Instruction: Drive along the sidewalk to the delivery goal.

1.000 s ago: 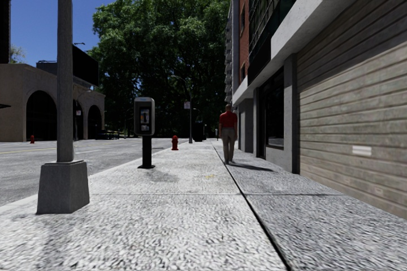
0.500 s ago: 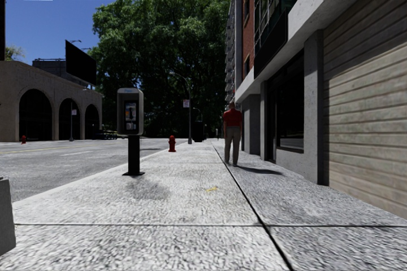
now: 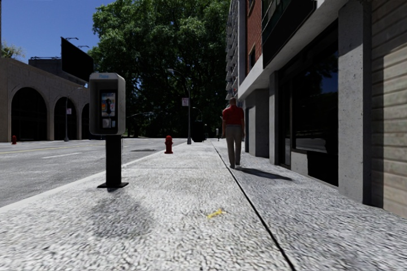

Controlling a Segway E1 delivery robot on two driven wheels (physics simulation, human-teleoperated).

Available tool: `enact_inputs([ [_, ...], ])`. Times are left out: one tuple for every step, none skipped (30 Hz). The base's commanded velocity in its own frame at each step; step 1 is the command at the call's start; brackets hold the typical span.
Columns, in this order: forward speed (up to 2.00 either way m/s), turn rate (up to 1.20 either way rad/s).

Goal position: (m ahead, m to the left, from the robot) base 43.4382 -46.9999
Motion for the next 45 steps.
enact_inputs([
  [2.00,0.00],
  [2.00,0.00],
  [2.00,0.00],
  [2.00,0.00],
  [2.00,0.00],
  [2.00,0.00],
  [2.00,0.00],
  [2.00,0.00],
  [2.00,0.00],
  [2.00,0.00],
  [2.00,0.00],
  [2.00,0.00],
  [2.00,0.00],
  [2.00,0.00],
  [2.00,0.00],
  [2.00,0.00],
  [2.00,0.00],
  [2.00,0.00],
  [2.00,0.00],
  [2.00,0.00],
  [2.00,0.00],
  [2.00,0.00],
  [2.00,0.00],
  [2.00,0.00],
  [2.00,0.00],
  [2.00,0.00],
  [2.00,0.00],
  [2.00,0.00],
  [2.00,0.00],
  [2.00,0.00],
  [2.00,0.00],
  [2.00,0.00],
  [2.00,0.00],
  [2.00,0.00],
  [2.00,0.00],
  [2.00,0.00],
  [2.00,0.00],
  [2.00,0.00],
  [2.00,0.00],
  [2.00,0.00],
  [2.00,0.00],
  [2.00,0.00],
  [2.00,0.00],
  [2.00,0.00],
  [2.00,0.00],
])
